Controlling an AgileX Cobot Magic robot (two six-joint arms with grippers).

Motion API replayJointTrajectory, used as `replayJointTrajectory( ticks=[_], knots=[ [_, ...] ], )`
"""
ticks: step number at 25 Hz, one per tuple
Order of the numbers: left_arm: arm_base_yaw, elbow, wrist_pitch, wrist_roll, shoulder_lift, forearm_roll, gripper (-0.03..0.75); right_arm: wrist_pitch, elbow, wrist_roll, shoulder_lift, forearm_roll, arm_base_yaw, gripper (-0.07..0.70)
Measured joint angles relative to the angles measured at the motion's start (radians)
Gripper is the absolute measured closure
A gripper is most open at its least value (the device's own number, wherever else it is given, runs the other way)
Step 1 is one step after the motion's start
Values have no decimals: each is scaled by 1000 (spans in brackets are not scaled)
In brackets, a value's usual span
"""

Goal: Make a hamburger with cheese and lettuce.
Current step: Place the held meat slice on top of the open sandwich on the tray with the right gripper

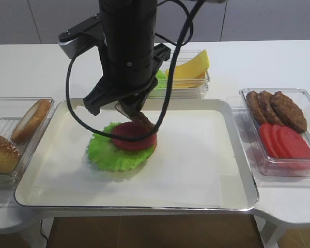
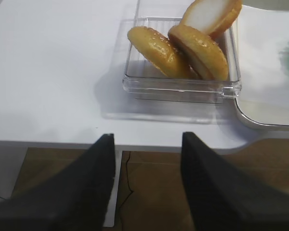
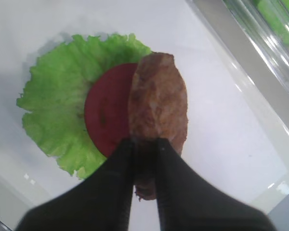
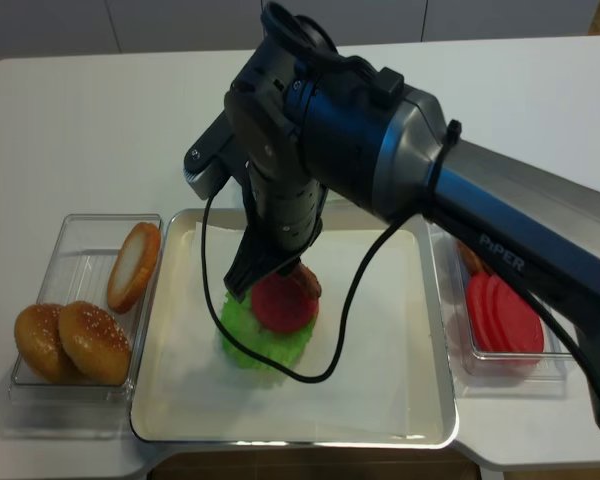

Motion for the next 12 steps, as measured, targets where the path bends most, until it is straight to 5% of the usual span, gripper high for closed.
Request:
replayJointTrajectory(
  ticks=[12],
  knots=[
    [0,0,0,0,0,0,379,0,0,0,8,10,2,523]
  ],
)
